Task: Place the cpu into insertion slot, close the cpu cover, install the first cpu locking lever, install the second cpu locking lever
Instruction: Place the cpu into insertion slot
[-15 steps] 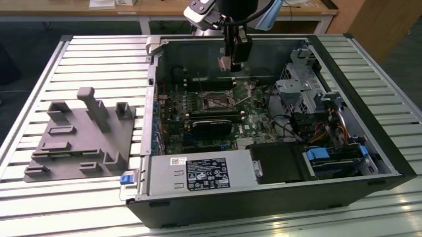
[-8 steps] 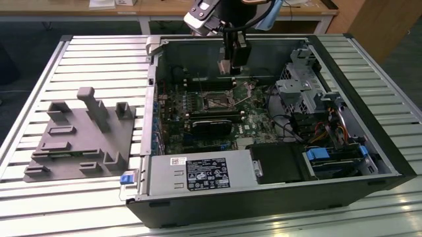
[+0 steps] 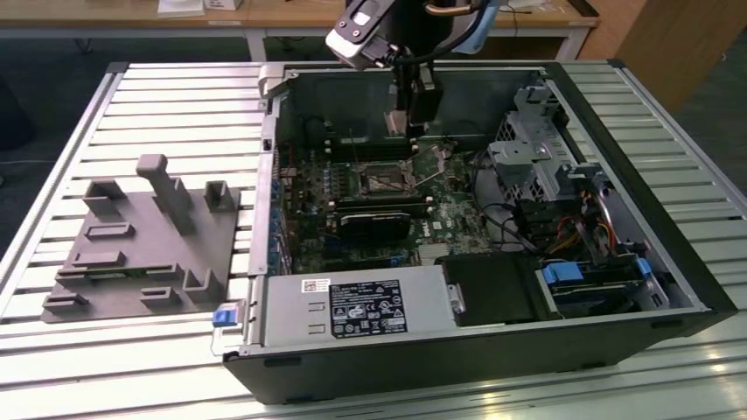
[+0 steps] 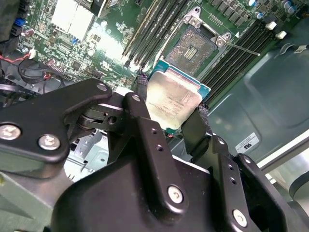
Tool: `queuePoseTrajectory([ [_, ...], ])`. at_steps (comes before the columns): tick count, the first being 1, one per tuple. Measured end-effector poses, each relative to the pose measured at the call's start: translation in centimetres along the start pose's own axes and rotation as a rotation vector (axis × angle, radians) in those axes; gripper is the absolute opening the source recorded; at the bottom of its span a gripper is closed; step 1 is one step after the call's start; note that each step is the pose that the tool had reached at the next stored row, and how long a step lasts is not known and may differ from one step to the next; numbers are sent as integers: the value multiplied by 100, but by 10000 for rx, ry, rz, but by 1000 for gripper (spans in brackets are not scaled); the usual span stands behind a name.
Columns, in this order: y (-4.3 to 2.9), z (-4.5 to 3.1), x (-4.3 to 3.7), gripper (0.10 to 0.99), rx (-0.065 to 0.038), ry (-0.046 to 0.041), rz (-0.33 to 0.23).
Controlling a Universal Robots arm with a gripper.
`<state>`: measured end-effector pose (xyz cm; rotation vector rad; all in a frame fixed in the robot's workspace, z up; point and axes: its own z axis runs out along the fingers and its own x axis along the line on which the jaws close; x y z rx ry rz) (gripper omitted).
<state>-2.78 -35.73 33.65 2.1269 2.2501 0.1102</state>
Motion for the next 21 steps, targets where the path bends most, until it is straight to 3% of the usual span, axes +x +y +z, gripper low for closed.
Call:
queuePoseTrajectory([
  [8,-3,46,-1,533,18,2,0],
  [14,-11,83,3,533,29,-52,219],
  [21,-20,194,57,533,26,-62,356],
])
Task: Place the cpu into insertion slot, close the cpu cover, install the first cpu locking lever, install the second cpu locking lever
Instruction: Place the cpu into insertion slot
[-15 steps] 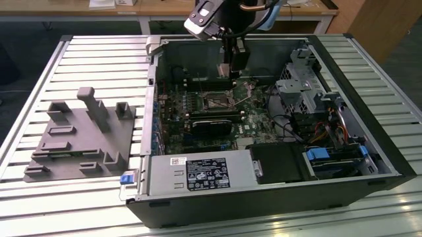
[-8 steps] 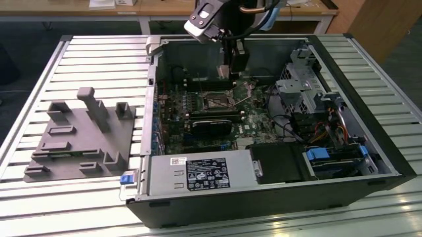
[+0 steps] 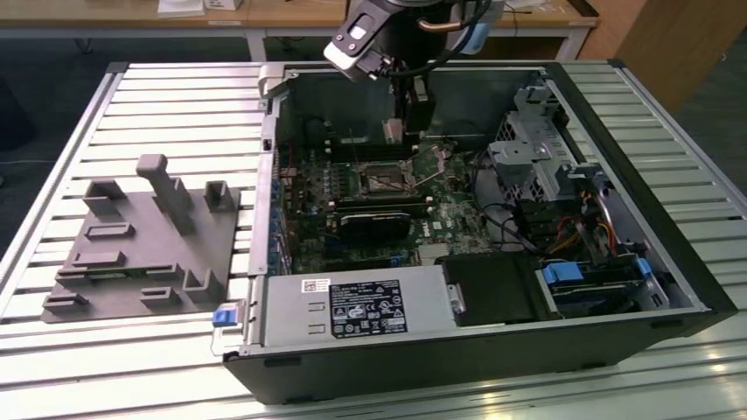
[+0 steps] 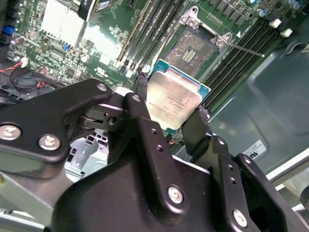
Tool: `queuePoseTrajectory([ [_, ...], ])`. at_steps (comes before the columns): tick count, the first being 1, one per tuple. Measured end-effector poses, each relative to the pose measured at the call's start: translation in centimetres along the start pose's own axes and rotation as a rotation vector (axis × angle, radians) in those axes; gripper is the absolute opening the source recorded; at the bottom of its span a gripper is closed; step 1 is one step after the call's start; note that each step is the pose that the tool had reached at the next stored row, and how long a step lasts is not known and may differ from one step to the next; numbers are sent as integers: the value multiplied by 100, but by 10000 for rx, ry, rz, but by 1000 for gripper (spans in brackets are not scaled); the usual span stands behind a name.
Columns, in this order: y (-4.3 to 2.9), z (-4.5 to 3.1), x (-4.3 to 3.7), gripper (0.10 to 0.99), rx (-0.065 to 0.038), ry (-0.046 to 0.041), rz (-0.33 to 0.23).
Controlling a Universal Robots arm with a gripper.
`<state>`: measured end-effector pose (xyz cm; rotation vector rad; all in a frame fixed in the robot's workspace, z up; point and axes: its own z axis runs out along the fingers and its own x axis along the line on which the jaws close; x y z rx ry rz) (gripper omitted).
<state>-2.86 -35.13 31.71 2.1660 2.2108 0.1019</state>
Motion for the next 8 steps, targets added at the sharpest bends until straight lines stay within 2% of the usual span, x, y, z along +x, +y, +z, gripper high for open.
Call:
queuePoseTrajectory([
  [3,-4,47,1,533,2,1,0],
  [8,-6,77,1,533,2,-1,0],
])
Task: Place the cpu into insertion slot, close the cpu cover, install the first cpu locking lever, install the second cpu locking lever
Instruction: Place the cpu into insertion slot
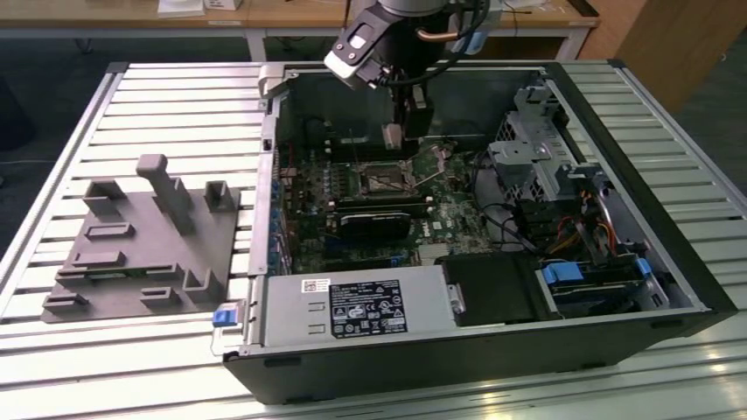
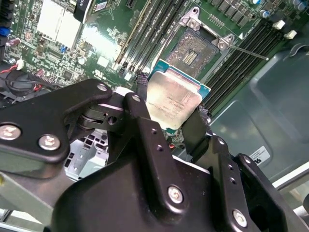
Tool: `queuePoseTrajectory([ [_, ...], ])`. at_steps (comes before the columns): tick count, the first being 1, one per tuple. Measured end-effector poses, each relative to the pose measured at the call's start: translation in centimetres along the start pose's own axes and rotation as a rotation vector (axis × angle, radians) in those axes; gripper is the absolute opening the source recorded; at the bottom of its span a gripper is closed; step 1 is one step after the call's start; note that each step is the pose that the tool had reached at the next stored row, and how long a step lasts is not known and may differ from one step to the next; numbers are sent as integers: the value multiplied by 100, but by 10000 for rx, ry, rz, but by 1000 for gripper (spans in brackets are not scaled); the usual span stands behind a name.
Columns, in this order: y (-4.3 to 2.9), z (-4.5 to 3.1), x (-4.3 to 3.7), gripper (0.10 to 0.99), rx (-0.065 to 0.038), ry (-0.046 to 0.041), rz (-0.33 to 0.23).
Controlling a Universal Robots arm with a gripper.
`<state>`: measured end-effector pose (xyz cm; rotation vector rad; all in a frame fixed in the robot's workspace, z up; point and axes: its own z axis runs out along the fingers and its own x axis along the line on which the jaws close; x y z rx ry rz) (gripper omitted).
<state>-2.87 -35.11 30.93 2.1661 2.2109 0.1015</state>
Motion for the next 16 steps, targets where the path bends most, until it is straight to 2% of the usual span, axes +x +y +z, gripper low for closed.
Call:
queuePoseTrajectory([
  [16,-6,68,-1,533,0,0,0],
])
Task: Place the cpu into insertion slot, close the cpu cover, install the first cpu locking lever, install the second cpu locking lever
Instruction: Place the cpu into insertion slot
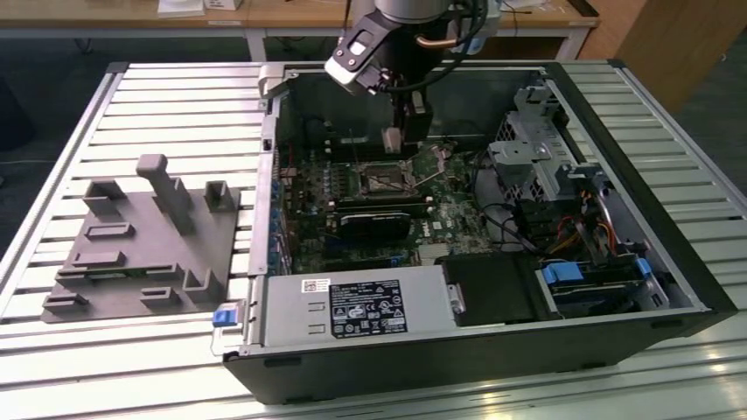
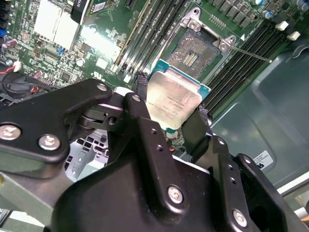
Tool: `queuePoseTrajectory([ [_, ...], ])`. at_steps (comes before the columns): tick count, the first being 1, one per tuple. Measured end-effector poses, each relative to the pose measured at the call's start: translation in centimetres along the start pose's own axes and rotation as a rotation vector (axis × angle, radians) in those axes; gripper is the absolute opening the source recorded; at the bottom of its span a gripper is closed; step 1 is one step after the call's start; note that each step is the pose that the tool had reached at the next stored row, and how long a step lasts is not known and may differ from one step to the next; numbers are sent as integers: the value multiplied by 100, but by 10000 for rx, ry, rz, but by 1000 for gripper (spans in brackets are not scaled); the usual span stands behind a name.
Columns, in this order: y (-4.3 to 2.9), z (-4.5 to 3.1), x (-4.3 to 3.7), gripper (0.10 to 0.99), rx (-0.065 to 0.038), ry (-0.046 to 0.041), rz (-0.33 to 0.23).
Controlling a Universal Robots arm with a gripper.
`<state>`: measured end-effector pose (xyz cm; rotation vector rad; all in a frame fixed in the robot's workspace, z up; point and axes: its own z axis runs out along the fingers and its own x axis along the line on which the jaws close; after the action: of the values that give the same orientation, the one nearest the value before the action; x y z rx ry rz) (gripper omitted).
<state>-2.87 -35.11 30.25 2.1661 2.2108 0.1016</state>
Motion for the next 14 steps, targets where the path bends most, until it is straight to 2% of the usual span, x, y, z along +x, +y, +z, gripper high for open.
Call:
queuePoseTrajectory([
  [10,-4,55,-1,533,-1,1,0],
  [14,-5,69,-1,533,-33,-2,-1],
])
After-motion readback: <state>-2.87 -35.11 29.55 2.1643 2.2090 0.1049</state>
